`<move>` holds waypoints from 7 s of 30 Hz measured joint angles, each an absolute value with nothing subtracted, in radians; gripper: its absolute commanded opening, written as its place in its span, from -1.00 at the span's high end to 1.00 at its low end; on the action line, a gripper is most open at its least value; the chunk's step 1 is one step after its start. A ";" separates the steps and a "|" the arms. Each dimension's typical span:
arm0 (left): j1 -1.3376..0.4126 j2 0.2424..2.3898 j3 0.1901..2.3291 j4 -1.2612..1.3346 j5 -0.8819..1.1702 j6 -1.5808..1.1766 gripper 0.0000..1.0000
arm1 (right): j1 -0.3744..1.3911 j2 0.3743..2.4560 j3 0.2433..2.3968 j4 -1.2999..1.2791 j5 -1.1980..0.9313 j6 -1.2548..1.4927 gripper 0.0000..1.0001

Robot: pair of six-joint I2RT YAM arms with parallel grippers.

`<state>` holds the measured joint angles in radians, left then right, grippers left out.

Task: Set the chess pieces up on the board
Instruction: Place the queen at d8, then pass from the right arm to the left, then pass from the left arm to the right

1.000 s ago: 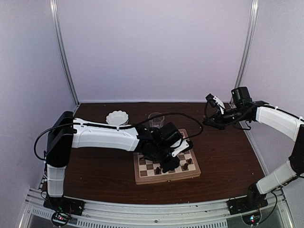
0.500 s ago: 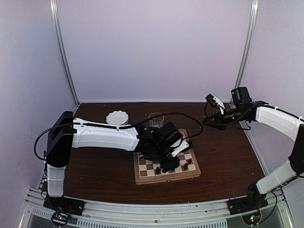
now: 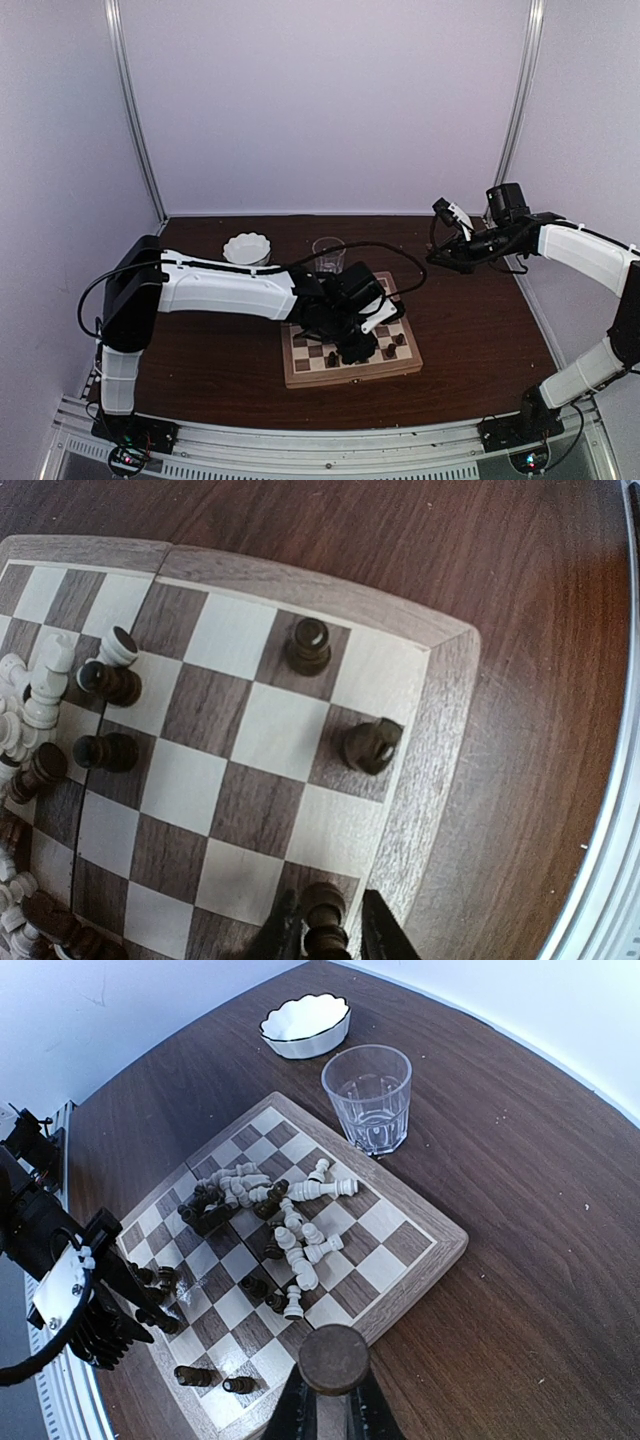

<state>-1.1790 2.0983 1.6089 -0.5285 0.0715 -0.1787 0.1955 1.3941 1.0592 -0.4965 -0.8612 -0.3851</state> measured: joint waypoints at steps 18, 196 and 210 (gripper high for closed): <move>-1.179 2.098 1.609 -0.546 0.072 -0.191 0.16 | 0.196 1.394 1.059 -0.497 -0.863 -0.385 0.93; -0.951 1.883 1.298 0.760 0.555 -1.036 0.47 | 0.375 1.377 1.145 -0.269 -1.342 0.266 1.00; -0.950 1.822 1.262 0.550 0.447 -0.906 0.10 | 0.374 1.378 1.208 -0.542 -1.201 0.019 1.00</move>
